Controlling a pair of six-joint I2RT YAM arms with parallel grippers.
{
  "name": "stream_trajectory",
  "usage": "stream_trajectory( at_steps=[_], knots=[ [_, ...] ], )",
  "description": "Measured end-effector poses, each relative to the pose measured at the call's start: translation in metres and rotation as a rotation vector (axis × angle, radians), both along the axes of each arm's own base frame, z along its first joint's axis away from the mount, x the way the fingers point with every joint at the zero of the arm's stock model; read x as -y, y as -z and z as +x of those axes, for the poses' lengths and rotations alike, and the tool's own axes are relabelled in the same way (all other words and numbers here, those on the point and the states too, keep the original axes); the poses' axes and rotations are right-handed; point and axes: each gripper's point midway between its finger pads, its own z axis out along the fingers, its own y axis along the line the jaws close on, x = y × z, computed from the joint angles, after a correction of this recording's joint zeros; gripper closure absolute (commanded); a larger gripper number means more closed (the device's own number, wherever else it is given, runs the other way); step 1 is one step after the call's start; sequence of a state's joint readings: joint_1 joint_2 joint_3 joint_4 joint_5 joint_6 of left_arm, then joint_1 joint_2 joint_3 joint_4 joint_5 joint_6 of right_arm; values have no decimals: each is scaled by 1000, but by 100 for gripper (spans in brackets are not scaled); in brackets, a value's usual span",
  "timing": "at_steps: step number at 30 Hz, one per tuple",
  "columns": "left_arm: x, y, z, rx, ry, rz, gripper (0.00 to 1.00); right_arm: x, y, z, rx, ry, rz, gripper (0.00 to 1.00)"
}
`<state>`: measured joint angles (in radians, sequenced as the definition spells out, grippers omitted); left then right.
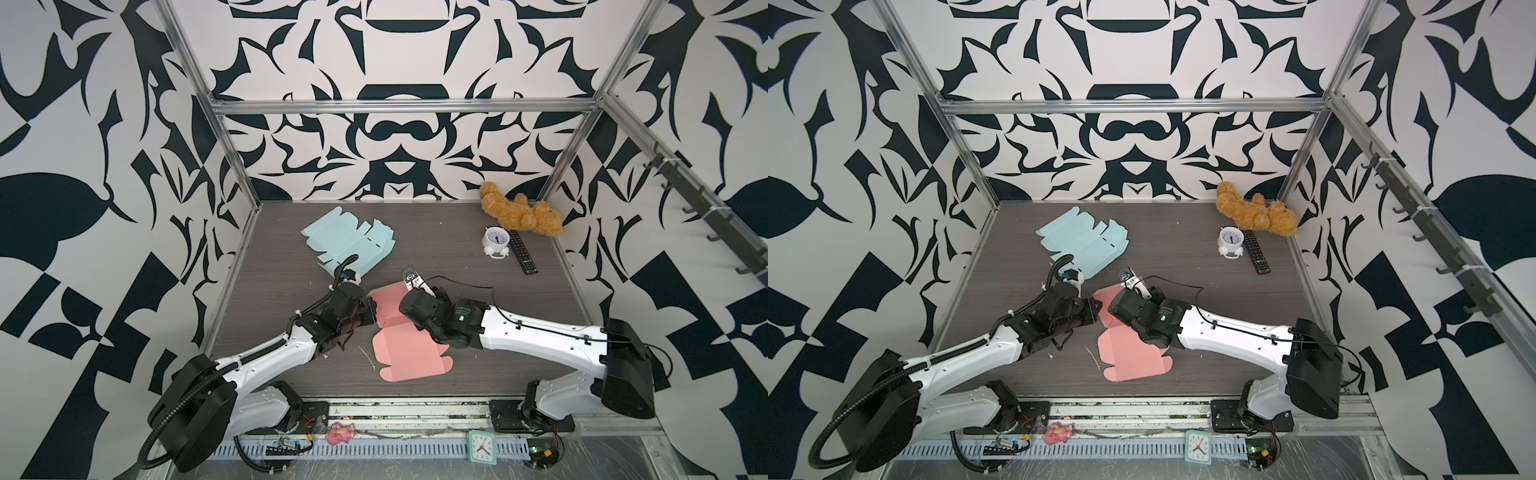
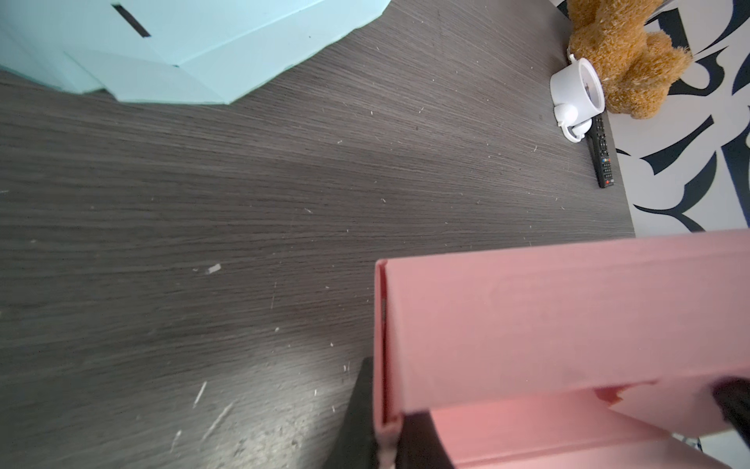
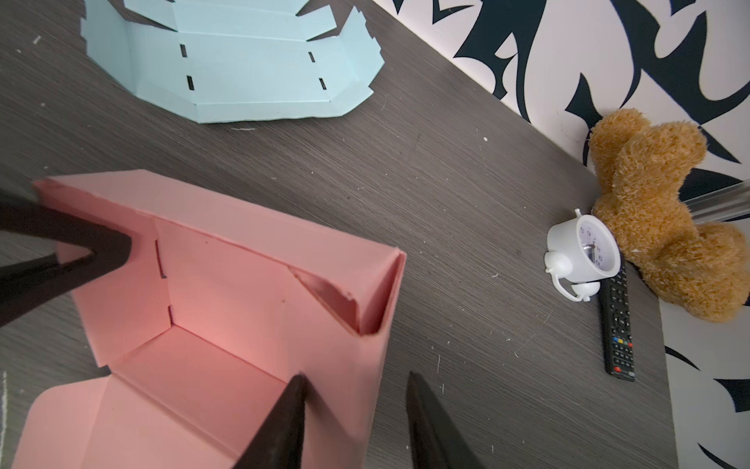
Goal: Assemble paper box
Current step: Fold the bottom flaps of a flat cardboard box at the center of the table.
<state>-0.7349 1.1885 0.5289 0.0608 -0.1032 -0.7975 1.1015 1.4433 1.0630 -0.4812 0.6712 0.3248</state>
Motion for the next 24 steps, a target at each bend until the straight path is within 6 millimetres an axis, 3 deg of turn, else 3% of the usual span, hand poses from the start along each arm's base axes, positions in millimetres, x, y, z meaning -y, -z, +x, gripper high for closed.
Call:
stream_trajectory(
  at_steps=[7,18,24],
  knots=[
    [5,2,1,-8,1,0,93,3,-1,3,24,9,-28,61],
    [15,-8,2,15,13,-23,93,9,-2,10,67,41,-77,61],
    [14,-8,2,18,1,-19,93,9,0,16,90,51,-124,77]
  ],
)
